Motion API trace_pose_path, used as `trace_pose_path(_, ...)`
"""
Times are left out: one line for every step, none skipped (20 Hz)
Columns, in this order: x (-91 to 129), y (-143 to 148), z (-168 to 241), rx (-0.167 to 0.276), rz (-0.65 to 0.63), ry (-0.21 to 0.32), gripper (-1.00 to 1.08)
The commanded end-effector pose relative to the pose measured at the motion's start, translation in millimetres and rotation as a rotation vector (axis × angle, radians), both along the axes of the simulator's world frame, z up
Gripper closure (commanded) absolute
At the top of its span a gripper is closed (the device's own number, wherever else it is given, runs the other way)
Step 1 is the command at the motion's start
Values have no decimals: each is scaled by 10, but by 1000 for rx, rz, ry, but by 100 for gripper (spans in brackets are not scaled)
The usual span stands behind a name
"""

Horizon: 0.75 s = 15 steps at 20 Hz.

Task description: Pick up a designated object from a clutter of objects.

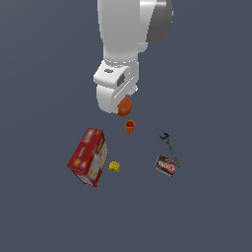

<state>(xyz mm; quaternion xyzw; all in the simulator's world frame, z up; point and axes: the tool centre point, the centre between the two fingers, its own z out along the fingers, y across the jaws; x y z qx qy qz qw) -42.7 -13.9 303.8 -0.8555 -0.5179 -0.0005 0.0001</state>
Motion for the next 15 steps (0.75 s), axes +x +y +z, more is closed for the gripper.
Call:
trace_pose_path(-44, 0, 209, 0, 0, -1, 108)
trace_pose_path(-57, -1, 275, 0, 0, 0, 108)
trace_pose_path(-69, -1, 339, 0, 0, 0, 108)
trace_pose_path(-80, -2, 397, 0, 0, 0, 108)
trace_pose_path(-88, -2, 449, 0, 0, 0, 108)
trace_pose_path(-96, -3, 497, 0, 0, 0, 108)
trace_pose_path(-103, -4, 540, 0, 0, 0, 108)
trace_pose_path(-109, -4, 577, 0, 0, 0, 108)
trace_pose_path(-113, -5, 610, 0, 0, 0, 108)
trace_pose_path(-117, -5, 637, 0, 0, 0, 108)
trace_pose_path(-119, -5, 660, 0, 0, 0, 108)
trace_pose_path(-120, -6, 675, -1, -1, 1, 108)
trace_pose_path(-121, -6, 687, -1, -1, 1, 108)
trace_pose_path(-121, -7, 695, -1, -1, 1, 108)
trace_pose_path(-122, -7, 697, -1, -1, 1, 108)
